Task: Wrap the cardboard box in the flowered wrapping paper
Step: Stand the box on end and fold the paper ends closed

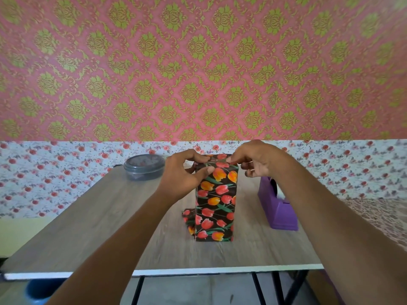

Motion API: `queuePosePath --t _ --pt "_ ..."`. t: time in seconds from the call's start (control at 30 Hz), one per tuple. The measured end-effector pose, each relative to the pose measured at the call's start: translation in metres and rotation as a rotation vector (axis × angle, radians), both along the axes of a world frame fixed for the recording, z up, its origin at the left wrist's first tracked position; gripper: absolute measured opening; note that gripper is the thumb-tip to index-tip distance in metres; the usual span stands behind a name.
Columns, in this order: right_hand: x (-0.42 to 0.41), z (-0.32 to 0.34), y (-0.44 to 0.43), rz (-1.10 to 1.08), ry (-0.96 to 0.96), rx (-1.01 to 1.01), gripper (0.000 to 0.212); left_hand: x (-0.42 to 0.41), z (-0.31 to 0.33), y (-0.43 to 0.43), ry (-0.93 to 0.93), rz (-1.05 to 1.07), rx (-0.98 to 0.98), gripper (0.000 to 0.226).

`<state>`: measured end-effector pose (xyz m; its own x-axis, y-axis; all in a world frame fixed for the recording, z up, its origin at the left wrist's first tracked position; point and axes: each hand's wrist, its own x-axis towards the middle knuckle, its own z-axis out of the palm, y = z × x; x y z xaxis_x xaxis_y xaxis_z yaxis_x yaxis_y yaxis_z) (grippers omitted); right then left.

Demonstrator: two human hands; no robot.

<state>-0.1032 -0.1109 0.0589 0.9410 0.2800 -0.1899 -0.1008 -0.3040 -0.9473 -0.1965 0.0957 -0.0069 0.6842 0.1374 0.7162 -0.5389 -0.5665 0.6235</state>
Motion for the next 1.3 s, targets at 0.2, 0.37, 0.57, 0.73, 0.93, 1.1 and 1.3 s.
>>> queuePosePath --t 0.2,0.37,0.57,0.73,0.93,1.1,1.3 --pt "-0.005 -0.012 0.030 -0.096 -0.075 -0.026 0.063 -0.001 -0.001 -0.002 -0.003 0.004 -0.016 0.019" --pt "-0.011 -0.016 0.026 -0.089 0.048 0.115 0.041 0.000 0.000 -0.003 0.003 0.006 0.007 0.021" --pt "-0.017 -0.033 0.025 -0.114 -0.108 0.177 0.043 -0.004 0.003 0.000 0.046 -0.068 -0.064 0.010" --pt "-0.020 -0.049 0.027 -0.050 -0.194 0.263 0.034 -0.005 0.015 -0.012 0.021 0.143 -0.102 0.010" --pt "-0.019 -0.053 0.032 -0.018 -0.203 0.381 0.015 0.004 0.010 -0.061 0.099 0.445 -0.119 0.029" --pt "-0.013 -0.052 0.024 -0.003 -0.196 0.436 0.012 0.020 0.021 -0.042 0.302 0.236 -0.382 0.052" --pt "-0.012 -0.052 0.026 0.065 -0.216 0.470 0.018 0.037 0.030 -0.016 0.628 0.089 -0.638 0.030"
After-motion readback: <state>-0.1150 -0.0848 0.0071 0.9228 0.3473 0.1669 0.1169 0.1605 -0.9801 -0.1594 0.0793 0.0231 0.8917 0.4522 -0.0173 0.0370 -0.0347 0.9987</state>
